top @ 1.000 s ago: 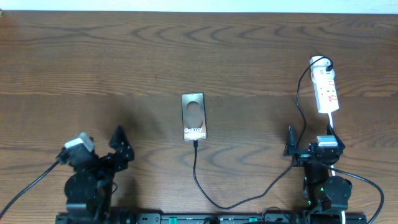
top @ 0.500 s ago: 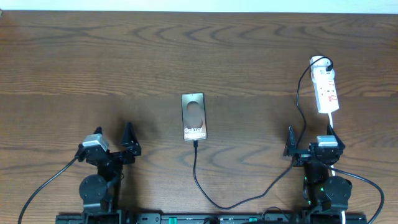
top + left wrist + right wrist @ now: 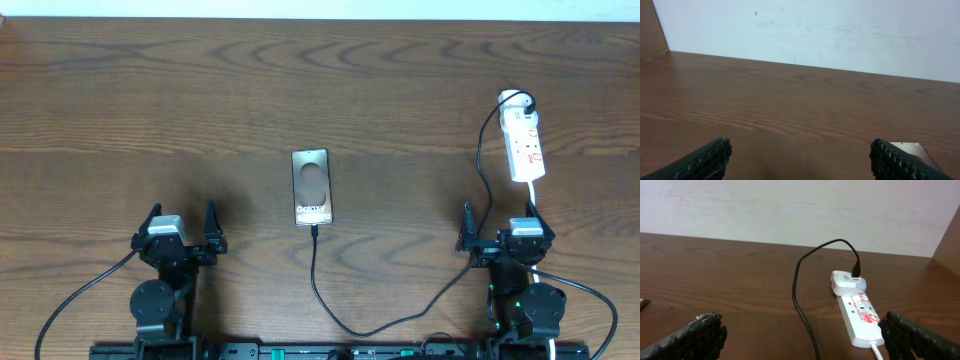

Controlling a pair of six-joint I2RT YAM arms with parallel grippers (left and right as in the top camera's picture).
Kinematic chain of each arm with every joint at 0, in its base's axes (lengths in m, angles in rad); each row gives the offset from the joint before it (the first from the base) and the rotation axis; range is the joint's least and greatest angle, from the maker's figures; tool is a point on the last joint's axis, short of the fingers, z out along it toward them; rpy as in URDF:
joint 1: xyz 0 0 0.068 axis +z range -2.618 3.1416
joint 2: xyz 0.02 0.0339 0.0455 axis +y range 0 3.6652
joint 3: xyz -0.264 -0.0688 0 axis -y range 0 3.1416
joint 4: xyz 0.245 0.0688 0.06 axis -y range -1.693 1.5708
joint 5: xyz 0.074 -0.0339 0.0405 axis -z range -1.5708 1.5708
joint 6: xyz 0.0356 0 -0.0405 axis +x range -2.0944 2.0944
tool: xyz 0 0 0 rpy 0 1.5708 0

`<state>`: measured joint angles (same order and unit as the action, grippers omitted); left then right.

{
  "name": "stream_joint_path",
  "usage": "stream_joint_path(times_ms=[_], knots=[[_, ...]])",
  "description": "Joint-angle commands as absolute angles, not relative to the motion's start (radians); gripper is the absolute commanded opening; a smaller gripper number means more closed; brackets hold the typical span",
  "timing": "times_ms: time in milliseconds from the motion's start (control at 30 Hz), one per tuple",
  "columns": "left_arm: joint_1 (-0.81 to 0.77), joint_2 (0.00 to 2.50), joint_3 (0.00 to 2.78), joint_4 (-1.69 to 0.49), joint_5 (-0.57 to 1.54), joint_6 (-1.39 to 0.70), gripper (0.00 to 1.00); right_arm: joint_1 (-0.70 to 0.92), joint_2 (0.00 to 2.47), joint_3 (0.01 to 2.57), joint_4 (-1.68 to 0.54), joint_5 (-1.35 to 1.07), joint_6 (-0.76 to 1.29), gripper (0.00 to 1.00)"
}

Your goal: Plug charger to phone and switch on socket

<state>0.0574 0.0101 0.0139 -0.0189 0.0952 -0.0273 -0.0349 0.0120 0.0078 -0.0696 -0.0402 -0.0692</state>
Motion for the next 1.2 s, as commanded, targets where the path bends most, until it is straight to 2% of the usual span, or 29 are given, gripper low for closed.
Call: stream_joint_path(times_ms=[0,1167], knots=[[0.062,0.001,0.004,-0.066,0.117,0.015,0.91,-0.029,0.006,0.006,-0.072,-0.036,-0.060,0.99],[0.062,0.004,0.004,-0.062,0.116,0.003,0.91,-0.029,0.007,0.006,-0.072,-0.036,-0.060,0.99]])
